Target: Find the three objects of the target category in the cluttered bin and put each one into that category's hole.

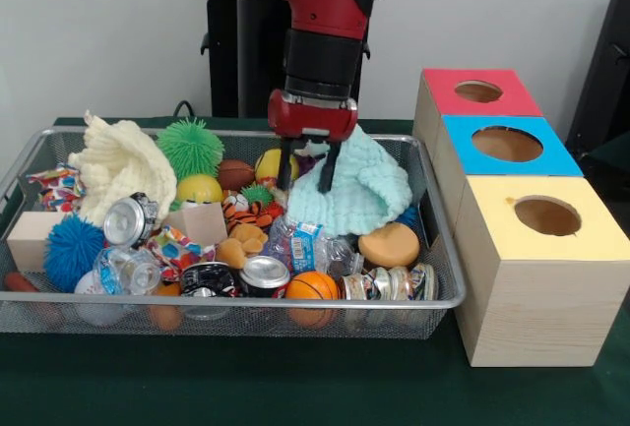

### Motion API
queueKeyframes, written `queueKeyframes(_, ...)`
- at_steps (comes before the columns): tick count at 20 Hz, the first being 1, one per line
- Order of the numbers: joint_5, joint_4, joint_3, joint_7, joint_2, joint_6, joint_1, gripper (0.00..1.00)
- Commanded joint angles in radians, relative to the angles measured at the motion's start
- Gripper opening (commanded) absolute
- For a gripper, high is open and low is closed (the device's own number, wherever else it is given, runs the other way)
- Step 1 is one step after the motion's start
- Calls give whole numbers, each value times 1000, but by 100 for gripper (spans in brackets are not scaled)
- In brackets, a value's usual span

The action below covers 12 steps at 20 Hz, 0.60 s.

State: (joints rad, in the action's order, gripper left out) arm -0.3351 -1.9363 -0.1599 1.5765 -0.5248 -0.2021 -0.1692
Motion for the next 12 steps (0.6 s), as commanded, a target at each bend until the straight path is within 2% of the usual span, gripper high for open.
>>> queueKeyframes(1, -89, -78, 158, -13, -215, 284, -85, 100)
queueKeyframes(3, -116, -72, 195, -38, -215, 305, -94, 100)
queueKeyframes(5, -181, -47, 221, -114, -237, 336, -94, 100)
queueKeyframes(6, -228, -43, 299, -197, -240, 382, -139, 100)
queueKeyframes(8, -347, -1, 424, -384, -206, 461, -181, 100)
queueKeyframes(9, -412, 27, 435, -430, -197, 460, -156, 100)
queueKeyframes(10, -480, 58, 394, -424, -195, 436, -93, 100)
queueKeyframes(11, -548, 89, 352, -388, -188, 396, -30, 100)
queueKeyframes(12, -589, 99, 340, -355, -184, 378, -2, 100)
